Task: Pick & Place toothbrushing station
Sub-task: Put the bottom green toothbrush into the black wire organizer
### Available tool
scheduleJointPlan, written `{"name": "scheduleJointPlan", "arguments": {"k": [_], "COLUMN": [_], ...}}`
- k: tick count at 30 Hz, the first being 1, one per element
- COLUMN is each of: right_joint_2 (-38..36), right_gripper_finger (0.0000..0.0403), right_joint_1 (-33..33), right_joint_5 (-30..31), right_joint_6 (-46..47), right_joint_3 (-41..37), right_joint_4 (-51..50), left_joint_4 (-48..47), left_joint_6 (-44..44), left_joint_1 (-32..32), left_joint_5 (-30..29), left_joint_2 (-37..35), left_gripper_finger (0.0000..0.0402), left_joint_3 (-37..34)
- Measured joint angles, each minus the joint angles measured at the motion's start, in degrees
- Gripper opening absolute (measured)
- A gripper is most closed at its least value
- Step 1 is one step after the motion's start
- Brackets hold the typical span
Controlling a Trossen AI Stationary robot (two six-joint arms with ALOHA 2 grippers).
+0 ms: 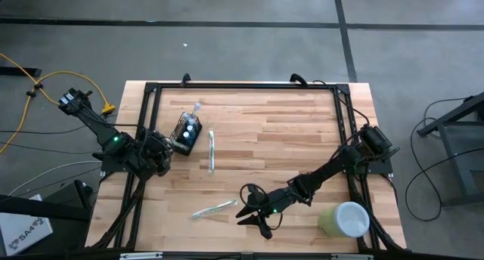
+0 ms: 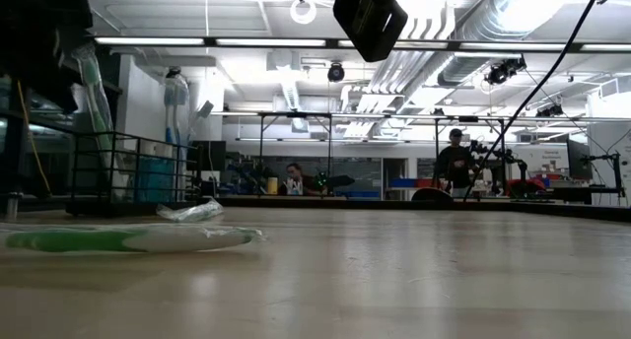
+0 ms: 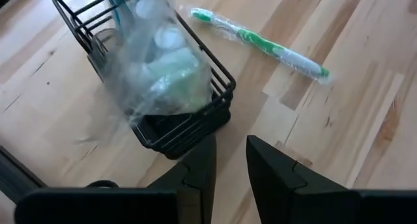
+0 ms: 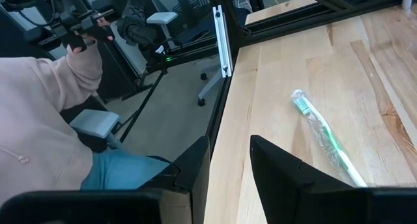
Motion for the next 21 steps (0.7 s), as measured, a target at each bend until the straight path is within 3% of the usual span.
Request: {"name": "scheduleJointPlan", "arguments": {"k": [5, 11, 21], "right_joint_2": [0.00, 0.00, 0.00], "right_gripper_finger": [0.0103, 0.0103, 0.0103], "right_joint_1": [0.00, 0.00, 0.00], "right_joint_5": [0.00, 0.00, 0.04], "right_joint_6": [0.00, 0.00, -0.13], "right_joint_3": [0.00, 0.00, 0.00], "right_joint_4": [0.00, 0.00, -0.80], "left_joint_4": [0.08, 4.60, 35.86], "left_joint_6": [-0.20, -0.79, 17.50], "left_joint_1": [-0.01, -0.19, -5.98], "left_joint_5": [1.71, 7.78, 7.81], "left_joint_2": [0.00, -0.02, 4.10], "left_gripper_finger": [0.0081, 0.0081, 0.0081], "left_joint_3": [0.10, 0.11, 0.17]}}
